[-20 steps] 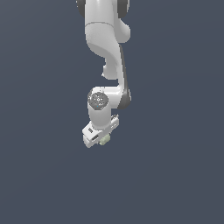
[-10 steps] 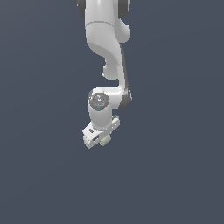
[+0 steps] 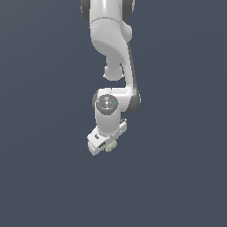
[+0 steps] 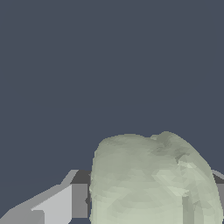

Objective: Pick up the object and move it to a goal position.

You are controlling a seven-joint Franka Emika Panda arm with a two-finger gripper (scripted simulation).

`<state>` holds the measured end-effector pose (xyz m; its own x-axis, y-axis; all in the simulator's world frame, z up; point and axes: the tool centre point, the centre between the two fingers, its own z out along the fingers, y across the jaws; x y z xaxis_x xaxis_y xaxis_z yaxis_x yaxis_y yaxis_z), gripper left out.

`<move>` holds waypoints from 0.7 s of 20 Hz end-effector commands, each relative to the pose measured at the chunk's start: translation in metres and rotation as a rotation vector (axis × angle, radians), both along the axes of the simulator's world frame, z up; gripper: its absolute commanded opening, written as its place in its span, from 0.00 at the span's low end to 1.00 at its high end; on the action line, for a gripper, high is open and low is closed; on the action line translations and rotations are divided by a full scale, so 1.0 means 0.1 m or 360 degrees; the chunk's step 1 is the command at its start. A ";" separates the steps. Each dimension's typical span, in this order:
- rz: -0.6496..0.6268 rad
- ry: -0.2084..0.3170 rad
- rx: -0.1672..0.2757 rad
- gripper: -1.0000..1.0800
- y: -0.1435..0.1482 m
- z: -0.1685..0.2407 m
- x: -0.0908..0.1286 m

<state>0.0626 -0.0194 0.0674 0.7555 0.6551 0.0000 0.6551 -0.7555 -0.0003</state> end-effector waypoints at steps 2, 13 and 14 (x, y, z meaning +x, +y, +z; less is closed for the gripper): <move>0.0000 0.0000 0.0000 0.00 0.13 0.13 0.16; 0.0000 0.0000 0.0000 0.00 0.43 0.44 0.59; 0.0000 0.0000 0.0000 0.00 0.45 0.45 0.61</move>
